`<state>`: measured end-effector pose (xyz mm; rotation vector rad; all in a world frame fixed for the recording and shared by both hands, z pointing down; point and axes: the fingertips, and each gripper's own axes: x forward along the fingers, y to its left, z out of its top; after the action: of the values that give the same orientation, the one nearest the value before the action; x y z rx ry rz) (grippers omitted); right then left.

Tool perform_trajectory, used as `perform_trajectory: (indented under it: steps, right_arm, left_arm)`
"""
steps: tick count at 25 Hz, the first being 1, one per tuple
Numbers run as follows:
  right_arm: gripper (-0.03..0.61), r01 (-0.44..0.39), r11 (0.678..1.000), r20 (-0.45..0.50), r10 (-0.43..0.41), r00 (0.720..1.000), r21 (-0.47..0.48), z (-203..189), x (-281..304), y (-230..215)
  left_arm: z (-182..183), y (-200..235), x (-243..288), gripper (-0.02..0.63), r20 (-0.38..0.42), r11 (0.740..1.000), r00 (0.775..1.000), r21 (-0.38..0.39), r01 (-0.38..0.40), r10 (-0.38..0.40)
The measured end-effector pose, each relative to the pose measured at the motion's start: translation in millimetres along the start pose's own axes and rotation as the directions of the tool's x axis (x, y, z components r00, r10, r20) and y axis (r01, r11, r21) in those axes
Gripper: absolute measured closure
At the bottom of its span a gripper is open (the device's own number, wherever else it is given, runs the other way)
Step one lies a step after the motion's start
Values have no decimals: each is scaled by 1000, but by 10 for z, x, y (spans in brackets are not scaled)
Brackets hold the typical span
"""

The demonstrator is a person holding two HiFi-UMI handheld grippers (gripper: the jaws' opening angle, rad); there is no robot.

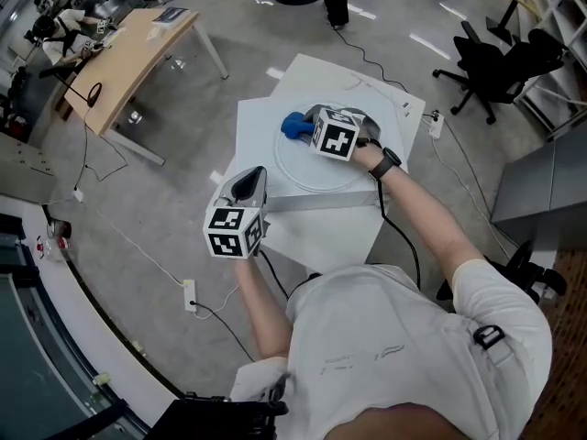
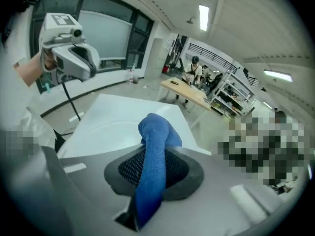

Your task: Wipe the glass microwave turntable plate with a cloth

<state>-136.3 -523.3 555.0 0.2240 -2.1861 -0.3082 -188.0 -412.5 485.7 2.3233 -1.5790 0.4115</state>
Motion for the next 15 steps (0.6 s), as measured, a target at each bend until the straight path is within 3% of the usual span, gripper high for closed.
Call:
perform_trajectory:
  steps: [3, 5, 8, 10, 13, 15]
  right_arm:
    - [514, 87, 996, -125, -84, 989, 20, -501, -139, -329]
    - [514, 73, 995, -190, -60, 980, 63, -810, -335, -337]
    - [515, -101, 985, -271, 136, 953, 140, -1184, -600, 37]
    - [515, -261, 955, -264, 290, 920, 139, -1200, -713, 356]
    - [515, -483, 872, -139, 489, 861, 78, -799, -668, 850]
    - [514, -512, 858, -19, 513, 858, 33, -458, -467, 960]
  left_arm:
    - [-30, -29, 1, 610, 0, 1000, 1000, 1, -1, 1]
    - [-58, -22, 2, 611, -5, 1000, 1000, 0, -6, 6]
    - [-72, 37, -16, 611, -8, 1000, 1000, -8, -19, 19]
    - [-73, 70, -22, 611, -9, 1000, 1000, -12, -24, 24]
    - [-80, 73, -8, 611, -12, 1000, 1000, -14, -21, 21]
    - [-75, 49, 3, 611, -14, 1000, 1000, -13, -13, 13]
